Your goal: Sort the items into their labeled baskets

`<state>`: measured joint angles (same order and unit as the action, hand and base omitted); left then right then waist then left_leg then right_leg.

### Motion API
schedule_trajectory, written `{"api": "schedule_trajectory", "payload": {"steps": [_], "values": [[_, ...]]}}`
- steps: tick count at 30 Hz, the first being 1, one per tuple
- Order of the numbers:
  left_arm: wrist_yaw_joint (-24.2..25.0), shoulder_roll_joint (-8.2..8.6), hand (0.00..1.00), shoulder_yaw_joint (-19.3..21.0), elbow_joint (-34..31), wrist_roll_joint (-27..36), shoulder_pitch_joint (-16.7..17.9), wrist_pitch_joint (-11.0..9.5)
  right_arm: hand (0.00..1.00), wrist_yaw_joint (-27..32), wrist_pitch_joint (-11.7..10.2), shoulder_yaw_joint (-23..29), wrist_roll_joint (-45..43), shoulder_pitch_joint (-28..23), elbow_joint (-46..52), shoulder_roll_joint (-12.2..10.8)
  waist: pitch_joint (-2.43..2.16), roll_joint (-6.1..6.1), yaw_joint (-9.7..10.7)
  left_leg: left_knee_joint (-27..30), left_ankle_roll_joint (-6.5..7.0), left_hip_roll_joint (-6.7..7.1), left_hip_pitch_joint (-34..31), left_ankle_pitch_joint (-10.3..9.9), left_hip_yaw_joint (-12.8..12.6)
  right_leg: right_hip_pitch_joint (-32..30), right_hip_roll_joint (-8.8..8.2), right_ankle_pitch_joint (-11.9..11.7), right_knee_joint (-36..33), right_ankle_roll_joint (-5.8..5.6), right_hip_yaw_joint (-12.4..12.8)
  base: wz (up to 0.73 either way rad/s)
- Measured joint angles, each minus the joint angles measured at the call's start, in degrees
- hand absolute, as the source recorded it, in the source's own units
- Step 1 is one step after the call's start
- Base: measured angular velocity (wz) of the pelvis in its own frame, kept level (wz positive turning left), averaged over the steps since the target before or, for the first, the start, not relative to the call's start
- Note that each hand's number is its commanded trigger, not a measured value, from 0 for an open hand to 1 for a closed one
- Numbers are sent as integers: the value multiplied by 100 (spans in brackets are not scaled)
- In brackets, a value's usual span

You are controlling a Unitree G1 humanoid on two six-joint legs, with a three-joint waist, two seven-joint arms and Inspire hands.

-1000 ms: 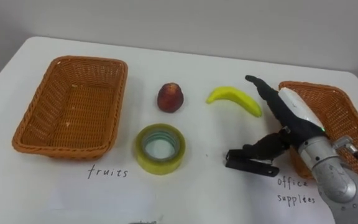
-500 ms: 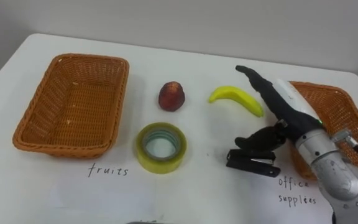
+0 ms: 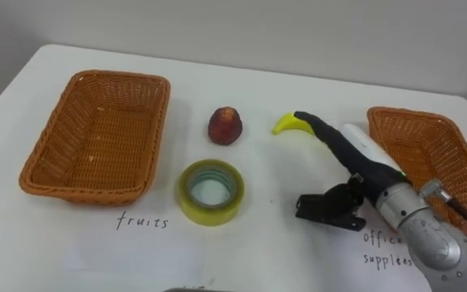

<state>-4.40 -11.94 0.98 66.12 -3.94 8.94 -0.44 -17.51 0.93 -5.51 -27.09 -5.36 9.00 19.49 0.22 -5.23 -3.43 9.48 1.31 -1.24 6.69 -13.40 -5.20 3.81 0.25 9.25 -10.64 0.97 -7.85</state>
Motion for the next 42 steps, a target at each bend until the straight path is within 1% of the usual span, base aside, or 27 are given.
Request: {"api": "schedule_trajectory", "payload": {"steps": [2, 4, 5, 13, 16, 19, 20, 23, 27, 31, 42], "values": [[0, 0, 0, -1, -7, 0, 1, 4, 0, -96, 39, 0, 0, -1, 0, 0, -1, -5, 4, 0, 0, 0, 0, 0, 2, -1, 0, 0, -4, 0, -1, 0], [0, 0, 0, -1, -14, 0, 0, 5, 0, -167, 42, 2, 0, -1, 0, 0, -1, -11, 5, 0, 0, 1, 0, 0, 3, -2, -1, 0, -5, 0, -1, 0], [0, 0, 0, 6, -15, 0, 2, 5, 0, -227, 42, 3, -5, -1, 0, 0, -10, -27, 3, -2, 0, 2, 1, 0, 3, -2, -1, 0, -4, 0, 0, 0], [6, -3, 0, 105, -63, -2, 17, 5, 0, -518, 74, 12, -166, -2, -5, 0, -10, -70, 6, -1, 1, 9, 5, 0, 30, 8, -8, 0, 4, 0, -20, 0], [14, -3, 0, 117, -145, -4, 52, 6, 0, -606, 156, 12, -430, -2, -45, 0, -7, -84, 1, 2, 1, 9, 7, 0, 38, 15, -10, 0, 10, 0, -30, 0], [14, -4, 0, 117, -260, -2, 109, 23, 0, -652, 186, 23, -549, -3, -314, 0, -5, -96, 5, 1, 1, 9, 3, 0, 57, 15, -16, 0, 9, 0, -56, 0], [14, -3, 0, 116, -294, -2, 109, 43, 0, -683, 274, 23, -612, -10, -408, 0, -3, -101, 2, -3, 1, 9, -4, -1, 62, 9, -18, 0, 9, -1, -83, 0], [14, -4, 0, 116, -325, -3, 113, 60, 0, -761, 419, 41, -786, -27, -433, 0, 0, -107, 6, -6, 1, 8, -14, -1, 63, -7, -14, 0, 8, -1, -83, 0], [14, -10, 0, 117, -353, -3, 109, 65, 0, -771, 433, 68, -928, -26, -433, 0, 4, -122, 10, -9, 1, 9, -14, -1, 63, -10, -13, 1, 12, -1, -81, 0], [14, -15, 0, 117, -422, -3, 115, 86, 0, -816, 500, 68, -954, -23, -431, 0, 7, -141, 2, -14, 1, 10, -17, -1, 62, -17, -14, 1, 13, -2, -81, 0], [14, -16, 0, 117, -423, -3, 114, 113, 0, -989, 547, 71, -1023, -23, -432, 0, 7, -136, 3, -13, 1, 7, -15, -1, 63, -18, -14, 1, 8, -1, -80, 0]]}}
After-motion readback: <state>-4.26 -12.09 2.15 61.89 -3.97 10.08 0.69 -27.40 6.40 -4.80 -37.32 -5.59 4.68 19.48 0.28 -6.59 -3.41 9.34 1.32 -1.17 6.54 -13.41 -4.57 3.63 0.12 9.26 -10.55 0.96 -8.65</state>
